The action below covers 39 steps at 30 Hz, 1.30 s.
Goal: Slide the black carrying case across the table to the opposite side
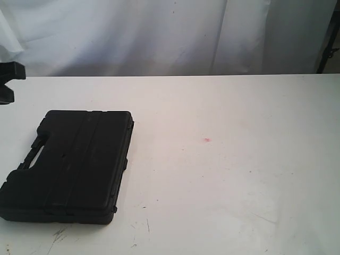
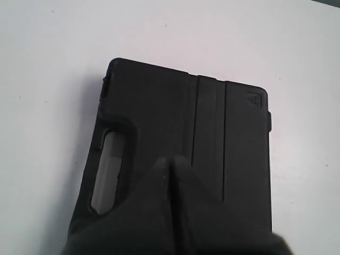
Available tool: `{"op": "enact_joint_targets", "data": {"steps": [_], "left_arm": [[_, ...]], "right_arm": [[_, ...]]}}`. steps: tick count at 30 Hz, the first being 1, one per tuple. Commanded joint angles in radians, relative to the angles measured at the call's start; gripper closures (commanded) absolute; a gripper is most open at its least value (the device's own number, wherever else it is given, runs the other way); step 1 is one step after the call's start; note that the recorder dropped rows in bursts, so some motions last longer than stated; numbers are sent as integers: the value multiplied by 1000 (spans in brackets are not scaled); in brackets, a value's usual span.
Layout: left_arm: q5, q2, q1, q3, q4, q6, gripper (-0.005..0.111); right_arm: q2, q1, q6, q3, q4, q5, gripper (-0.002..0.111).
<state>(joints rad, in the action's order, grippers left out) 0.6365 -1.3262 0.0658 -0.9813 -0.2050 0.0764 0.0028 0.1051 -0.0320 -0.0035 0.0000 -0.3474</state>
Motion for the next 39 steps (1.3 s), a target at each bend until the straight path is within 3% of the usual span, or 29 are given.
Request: {"op": "enact_joint_targets", "data": {"steps": [1, 16, 24, 33, 39], "left_arm": [[-67, 151, 4, 139, -25, -5, 107], [-89, 597, 4, 420, -85, -9, 107], [26, 757, 4, 434, -85, -6, 107], [17, 851, 4, 434, -83, -6, 107], [-15, 856, 4, 434, 62, -6, 107]], "right_arm": [[-3, -6, -3, 3, -18, 1, 108], [-3, -6, -3, 3, -18, 1, 108], [-3, -6, -3, 3, -18, 1, 108], [-3, -6, -3, 3, -18, 1, 108], [-3, -6, -3, 3, -18, 1, 108]]}}
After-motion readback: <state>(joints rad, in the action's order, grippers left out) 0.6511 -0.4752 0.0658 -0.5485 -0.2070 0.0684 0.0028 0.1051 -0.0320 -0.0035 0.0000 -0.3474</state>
